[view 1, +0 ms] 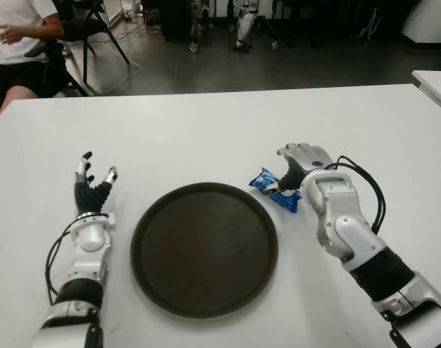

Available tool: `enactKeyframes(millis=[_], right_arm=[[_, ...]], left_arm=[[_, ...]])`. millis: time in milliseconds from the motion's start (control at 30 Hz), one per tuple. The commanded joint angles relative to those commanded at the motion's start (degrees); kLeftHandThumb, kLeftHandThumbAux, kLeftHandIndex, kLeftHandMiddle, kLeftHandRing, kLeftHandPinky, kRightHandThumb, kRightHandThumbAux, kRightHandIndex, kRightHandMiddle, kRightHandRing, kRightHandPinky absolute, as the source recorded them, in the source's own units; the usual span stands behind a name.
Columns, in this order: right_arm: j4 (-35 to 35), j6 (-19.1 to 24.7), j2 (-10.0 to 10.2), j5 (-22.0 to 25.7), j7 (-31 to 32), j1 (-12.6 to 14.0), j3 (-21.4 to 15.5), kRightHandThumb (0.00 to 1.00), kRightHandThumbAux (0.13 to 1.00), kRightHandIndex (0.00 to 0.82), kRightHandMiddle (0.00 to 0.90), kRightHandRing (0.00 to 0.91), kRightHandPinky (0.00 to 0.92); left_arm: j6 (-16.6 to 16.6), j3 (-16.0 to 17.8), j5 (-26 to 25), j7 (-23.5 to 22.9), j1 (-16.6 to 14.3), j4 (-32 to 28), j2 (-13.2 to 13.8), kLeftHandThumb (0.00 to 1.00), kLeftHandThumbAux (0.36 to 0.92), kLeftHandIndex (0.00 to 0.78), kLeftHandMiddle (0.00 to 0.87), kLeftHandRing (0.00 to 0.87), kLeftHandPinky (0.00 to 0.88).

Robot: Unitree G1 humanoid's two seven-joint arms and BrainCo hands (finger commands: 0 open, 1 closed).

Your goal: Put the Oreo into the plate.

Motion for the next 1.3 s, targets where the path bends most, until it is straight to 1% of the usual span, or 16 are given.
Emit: enactKeyframes(millis=[133,233,400,533,667,800,967,1200,1300], right_arm=[[0.0,0.5,0.3,-0.9,0.8,-0.3,0.6,0.0,0.424,0.0,0.0,0.0,0.029],[0.2,0.6,0.4,-1.0,0.9,-0.4,0.8,0.0,0.419,0.0,0.0,0.0,0.029],[1.1,0.9,1.0,-1.1,0.3,-0.5,0.8,0.0,0.416,0.0,0.0,0.0,0.025],[1.7,1.4,1.5,-1.3,-0.2,-0.5,0.8,0.0,0.416,0.0,0.006,0.0,0.025],[2.8,1.8,2.0,-1.0,-0.7,-0.8,0.7,0.0,0.42,0.0,0.014,0.0,0.033],[7.1,1.4,2.9,0.2,-2.4,-2.0,0.6,0.0,0.422,0.0,0.015,0.0,0.035],[7.8,1.4,2.9,-0.1,-2.4,-2.4,1.0,0.0,0.413,0.0,0.02,0.0,0.03],[9.8,1.1,3.5,0.6,-5.0,-2.4,0.6,0.0,0.425,0.0,0.025,0.0,0.016],[10.4,1.1,3.8,0.8,-6.5,-2.4,0.4,0.0,0.437,0.001,0.031,0.0,0.013]], left_arm=[[-0.3,0.0,-0.3,-0.5,0.1,-0.1,0.0,0.0,0.65,0.04,0.024,0.004,0.007],[-0.4,0.1,-0.5,-0.5,0.1,-0.2,-0.1,0.0,0.665,0.037,0.025,0.008,0.01],[0.2,0.3,-1.1,-0.8,0.1,-0.5,-0.2,0.0,0.671,0.037,0.031,0.017,0.022],[0.8,0.3,-1.2,-1.1,0.4,-1.2,-0.2,0.0,0.665,0.035,0.026,0.018,0.021],[1.0,0.2,-1.0,-0.8,0.5,-1.4,-0.1,0.0,0.641,0.03,0.013,0.004,0.015],[1.1,0.0,-0.5,-0.5,0.7,-2.0,-0.1,0.0,0.627,0.037,0.014,0.002,0.012],[1.4,0.0,-0.5,-0.3,1.0,-2.7,-0.2,0.0,0.629,0.039,0.019,0.005,0.009],[1.5,0.0,-0.1,0.1,1.1,-2.8,-0.1,0.0,0.621,0.04,0.022,0.004,0.001],[1.4,0.0,-0.2,-0.1,1.1,-2.6,0.0,0.0,0.628,0.041,0.022,0.002,0.0]])
